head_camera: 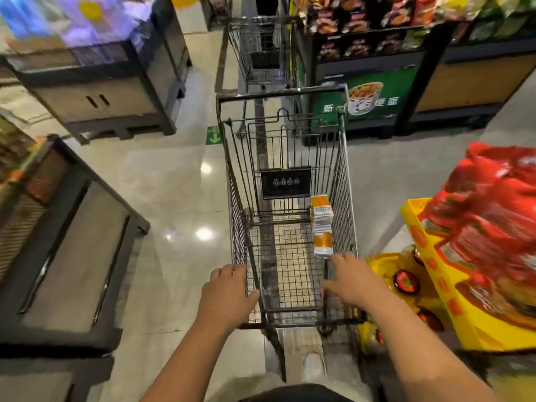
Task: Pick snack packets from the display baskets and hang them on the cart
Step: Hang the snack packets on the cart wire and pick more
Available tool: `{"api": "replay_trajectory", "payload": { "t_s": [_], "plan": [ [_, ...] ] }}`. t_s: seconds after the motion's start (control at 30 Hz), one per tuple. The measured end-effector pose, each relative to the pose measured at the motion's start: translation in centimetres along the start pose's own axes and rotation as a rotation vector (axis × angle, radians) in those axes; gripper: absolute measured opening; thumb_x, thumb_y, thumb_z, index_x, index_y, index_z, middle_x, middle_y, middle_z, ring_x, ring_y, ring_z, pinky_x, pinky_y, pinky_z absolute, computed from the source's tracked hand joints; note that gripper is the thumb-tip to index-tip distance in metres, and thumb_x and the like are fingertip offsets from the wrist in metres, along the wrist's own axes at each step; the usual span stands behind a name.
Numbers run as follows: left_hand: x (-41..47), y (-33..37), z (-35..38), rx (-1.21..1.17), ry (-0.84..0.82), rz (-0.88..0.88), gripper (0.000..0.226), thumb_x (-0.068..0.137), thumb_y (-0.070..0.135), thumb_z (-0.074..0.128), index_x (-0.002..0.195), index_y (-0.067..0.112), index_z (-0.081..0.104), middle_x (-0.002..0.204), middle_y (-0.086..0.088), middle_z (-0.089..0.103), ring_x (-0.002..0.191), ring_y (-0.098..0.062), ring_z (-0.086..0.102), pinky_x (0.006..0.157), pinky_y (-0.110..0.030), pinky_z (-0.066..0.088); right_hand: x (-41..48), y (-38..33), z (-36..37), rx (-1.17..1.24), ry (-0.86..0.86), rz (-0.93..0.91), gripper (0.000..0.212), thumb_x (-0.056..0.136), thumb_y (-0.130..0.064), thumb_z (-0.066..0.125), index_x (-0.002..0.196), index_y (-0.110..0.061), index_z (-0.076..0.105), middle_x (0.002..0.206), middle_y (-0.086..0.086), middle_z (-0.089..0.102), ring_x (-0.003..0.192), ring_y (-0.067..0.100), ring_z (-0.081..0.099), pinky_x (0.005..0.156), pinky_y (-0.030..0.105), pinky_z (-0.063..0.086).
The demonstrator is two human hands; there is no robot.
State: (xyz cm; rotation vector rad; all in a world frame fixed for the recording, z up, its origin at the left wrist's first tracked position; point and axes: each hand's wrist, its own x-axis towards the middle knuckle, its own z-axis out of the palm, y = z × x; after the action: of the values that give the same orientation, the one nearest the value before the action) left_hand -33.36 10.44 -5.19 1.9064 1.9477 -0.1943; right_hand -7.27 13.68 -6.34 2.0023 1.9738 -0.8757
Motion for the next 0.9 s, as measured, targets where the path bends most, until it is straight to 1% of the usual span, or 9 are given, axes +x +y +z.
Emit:
{"api": "replay_trajectory", "payload": {
  "t_s": [0.07,0.17,0.23,0.33,0.47,0.57,0.67,0.77,0.9],
  "plan": [
    [2.0,0.3,0.1,0.001,-0.023,0.001,0.066,0.099,0.053,0.048,0.155,0.024,0.029,0.156,-0.001,0.038,0.143,-0.026,0.033,0.112,-0.041,0.038,1.9,-0.1,-0.7,0.073,0.036,-0.039,0.055,0.094,-0.037,0.065,0.142,-0.015,0.049,0.141,0.009,0.051,0.130,0.028,0.049,0.106,0.036,0.041],
    [4.7,0.3,0.0,0.006,-0.044,0.026,0.065,0.100,0.054,0.045,0.155,0.024,0.030,0.156,-0.001,0.038,0.142,-0.026,0.033,0.113,-0.040,0.038,4.2,-0.2,-0.6,0.121,0.051,-0.036,0.056,0.089,-0.029,0.067,0.141,-0.017,0.052,0.137,0.006,0.054,0.127,0.027,0.052,0.104,0.036,0.044],
    [7.0,-0.2,0.0,0.013,-0.040,0.057,0.063,0.101,0.054,0.043,0.154,0.024,0.031,0.156,-0.001,0.038,0.143,-0.024,0.031,0.113,-0.040,0.037,5.7,0.1,-0.4,0.101,0.027,-0.028,0.057,0.089,-0.031,0.065,0.143,-0.019,0.049,0.139,0.005,0.050,0.132,0.029,0.047,0.107,0.037,0.041],
    [11.6,-2.0,0.2,0.018,-0.056,0.104,0.062,0.101,0.054,0.044,0.154,0.024,0.032,0.156,0.000,0.038,0.144,-0.023,0.030,0.115,-0.041,0.033,8.6,0.9,-0.4,0.146,-0.009,0.086,0.064,0.094,-0.038,0.063,0.151,-0.022,0.039,0.155,0.005,0.035,0.144,0.028,0.031,0.116,0.041,0.032],
    [17.6,-3.8,-0.1,0.019,-0.106,0.190,0.063,0.101,0.054,0.043,0.155,0.024,0.032,0.156,0.000,0.039,0.145,-0.023,0.029,0.116,-0.042,0.029,11.6,0.7,-1.1,0.175,0.012,0.215,0.064,0.096,-0.040,0.062,0.152,-0.023,0.035,0.159,-0.001,0.031,0.146,0.022,0.026,0.118,0.036,0.026],
    [21.7,-4.4,-0.4,0.037,-0.165,0.299,0.064,0.102,0.054,0.041,0.157,0.024,0.029,0.157,0.001,0.037,0.146,-0.022,0.028,0.117,-0.041,0.028,13.6,0.1,-1.7,0.164,0.033,0.282,0.063,0.096,-0.035,0.064,0.151,-0.023,0.038,0.156,-0.001,0.035,0.145,0.023,0.031,0.116,0.033,0.027],
    [25.5,-4.9,-0.1,0.079,-0.215,0.387,0.063,0.102,0.054,0.042,0.156,0.025,0.030,0.156,0.002,0.037,0.147,-0.022,0.027,0.118,-0.041,0.027,15.8,0.3,-1.5,0.163,0.089,0.332,0.070,0.090,-0.035,0.072,0.151,-0.020,0.040,0.160,0.006,0.033,0.146,0.027,0.030,0.118,0.035,0.026],
    [28.8,-4.9,0.7,0.114,-0.249,0.442,0.061,0.101,0.054,0.044,0.154,0.025,0.032,0.155,0.002,0.039,0.145,-0.023,0.028,0.118,-0.043,0.029,18.0,1.4,-0.8,0.202,0.158,0.380,0.083,0.089,-0.027,0.074,0.158,-0.017,0.029,0.164,0.008,0.024,0.152,0.025,0.018,0.122,0.033,0.018],
    [32.2,-3.5,2.9,0.143,-0.280,0.441,0.064,0.102,0.054,0.044,0.155,0.021,0.031,0.154,-0.003,0.041,0.143,-0.028,0.033,0.115,-0.046,0.031,20.8,3.5,0.9,0.443,0.383,0.495,0.093,0.081,-0.022,0.082,0.156,-0.014,0.027,0.157,0.007,0.039,0.144,0.027,0.036,0.115,0.040,0.034]
  ]
}}
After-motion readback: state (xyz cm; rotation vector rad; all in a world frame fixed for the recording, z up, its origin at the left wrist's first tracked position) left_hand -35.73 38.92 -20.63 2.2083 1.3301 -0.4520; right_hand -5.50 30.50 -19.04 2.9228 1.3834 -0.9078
